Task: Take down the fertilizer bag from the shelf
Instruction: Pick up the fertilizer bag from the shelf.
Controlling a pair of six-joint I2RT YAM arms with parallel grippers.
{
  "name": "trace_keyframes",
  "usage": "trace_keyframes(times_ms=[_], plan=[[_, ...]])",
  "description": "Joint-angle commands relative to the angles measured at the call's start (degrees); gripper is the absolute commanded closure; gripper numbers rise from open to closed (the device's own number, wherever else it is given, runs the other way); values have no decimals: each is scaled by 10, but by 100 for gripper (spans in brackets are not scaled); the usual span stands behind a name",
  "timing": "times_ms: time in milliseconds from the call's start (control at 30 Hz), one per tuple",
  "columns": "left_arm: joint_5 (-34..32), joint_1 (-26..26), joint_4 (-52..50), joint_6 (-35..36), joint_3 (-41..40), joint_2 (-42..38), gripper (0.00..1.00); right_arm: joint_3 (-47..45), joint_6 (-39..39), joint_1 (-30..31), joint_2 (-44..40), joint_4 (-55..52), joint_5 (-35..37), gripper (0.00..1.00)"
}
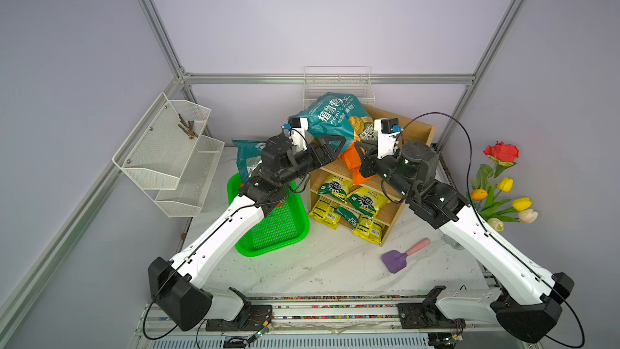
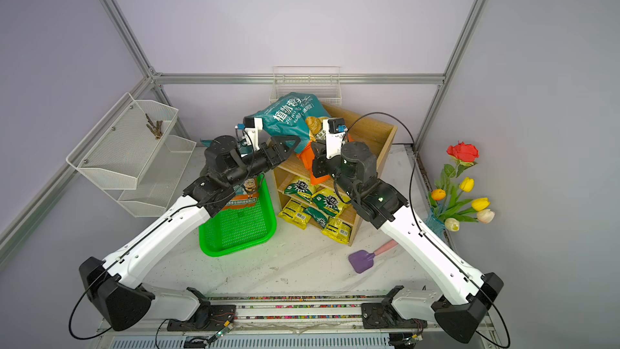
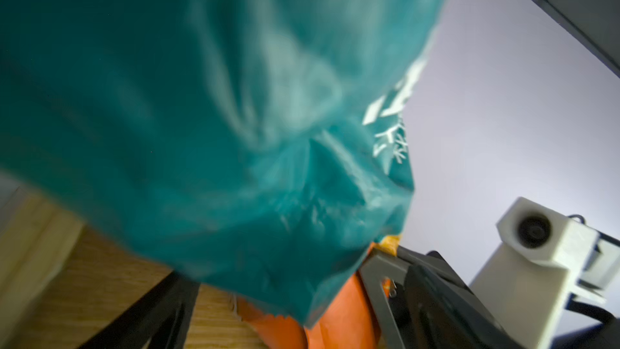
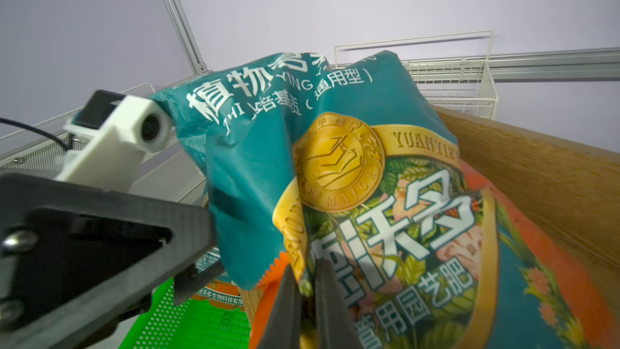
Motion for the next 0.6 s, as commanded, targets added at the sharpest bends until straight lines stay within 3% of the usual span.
trace_keyframes(times_ms=[0, 267, 500, 567], plan=[[-3, -4, 58, -15, 98, 38, 0, -21, 30, 22, -14, 3, -47, 100], [-13, -12, 102, -31, 131, 86, 3, -53, 38, 25, -25, 12, -54, 100], [-9, -23, 132, -24, 152, 97, 48, -57, 34, 25, -19, 12, -51, 100], [-6, -24, 141, -22, 152, 96, 73, -58, 33, 25, -20, 12, -51, 97]])
